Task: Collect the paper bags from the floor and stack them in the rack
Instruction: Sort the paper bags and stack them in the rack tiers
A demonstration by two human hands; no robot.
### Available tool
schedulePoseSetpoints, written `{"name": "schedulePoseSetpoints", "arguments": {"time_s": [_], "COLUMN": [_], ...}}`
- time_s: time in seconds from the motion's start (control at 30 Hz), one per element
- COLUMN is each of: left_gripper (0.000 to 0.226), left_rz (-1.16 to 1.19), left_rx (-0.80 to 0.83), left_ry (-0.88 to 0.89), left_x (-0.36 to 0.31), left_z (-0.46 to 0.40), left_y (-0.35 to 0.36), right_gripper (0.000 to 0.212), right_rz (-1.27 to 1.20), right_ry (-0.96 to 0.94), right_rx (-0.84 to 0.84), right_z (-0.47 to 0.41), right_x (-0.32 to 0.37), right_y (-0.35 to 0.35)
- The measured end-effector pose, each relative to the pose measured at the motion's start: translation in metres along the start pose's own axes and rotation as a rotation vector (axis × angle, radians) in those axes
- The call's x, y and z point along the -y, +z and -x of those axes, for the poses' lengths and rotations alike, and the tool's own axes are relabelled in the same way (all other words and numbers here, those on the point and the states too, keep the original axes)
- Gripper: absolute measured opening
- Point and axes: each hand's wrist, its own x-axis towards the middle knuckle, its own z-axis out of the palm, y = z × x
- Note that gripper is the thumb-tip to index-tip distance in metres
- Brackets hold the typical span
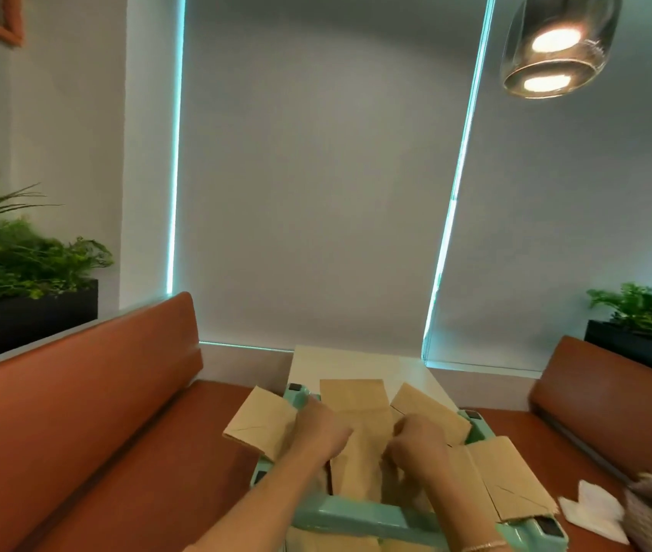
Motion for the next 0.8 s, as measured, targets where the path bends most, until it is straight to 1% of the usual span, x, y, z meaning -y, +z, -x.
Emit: {"name": "schedulePoseSetpoints", "arguments": {"time_s": [0.13,0.2,0.27,0.33,0.37,0.43,0.5,0.57,0.6,0.67,0.7,0.8], "left_gripper": [0.055,0.055,0.056,0.055,0.053,0.052,0.061,0.066,0.065,0.052,0.043,0.014], "left_rz": [0.049,0.062,0.059,0.068,0.08,0.108,0.148,0.215,0.256,0.371,0.45,0.699], "left_rx": [-0.014,-0.011,-0.02,-0.034,-0.04,-0.065,-0.094,-0.092,-0.081,-0.013,0.047,0.175], "left_ry": [0.045,0.062,0.073,0.074,0.073,0.077,0.072,0.038,0.014,-0.026,-0.046,-0.086], "left_x": [0.001,0.002,0.003,0.002,0.001,-0.003,-0.009,-0.013,-0.014,-0.015,-0.015,-0.02], "left_z": [0.003,0.004,0.005,0.007,0.008,0.009,0.008,0.005,0.002,-0.002,-0.001,0.007], "left_y": [0.002,0.005,0.008,0.009,0.008,0.004,-0.004,-0.011,-0.013,-0.014,-0.014,-0.009], "right_gripper": [0.01,0.017,0.027,0.039,0.041,0.035,0.031,0.034,0.034,0.031,0.03,0.026], "right_rz": [-0.084,-0.086,-0.106,-0.194,-0.25,-0.346,-0.484,-0.619,-0.679,-0.765,-0.782,-0.81], "right_ry": [0.019,-0.008,-0.041,-0.033,-0.029,-0.067,-0.099,-0.07,-0.039,0.007,0.009,-0.06], "right_rx": [-0.091,-0.114,-0.107,-0.073,-0.067,-0.085,-0.108,-0.093,-0.058,0.016,0.033,0.036], "right_z": [-0.002,-0.003,-0.005,-0.01,-0.011,-0.015,-0.017,-0.018,-0.018,-0.019,-0.018,-0.017], "right_x": [-0.005,-0.006,-0.008,-0.01,-0.01,-0.014,-0.017,-0.019,-0.018,-0.018,-0.018,-0.019], "right_y": [0.004,0.004,0.002,-0.002,-0.005,-0.014,-0.026,-0.038,-0.043,-0.051,-0.053,-0.055]}}
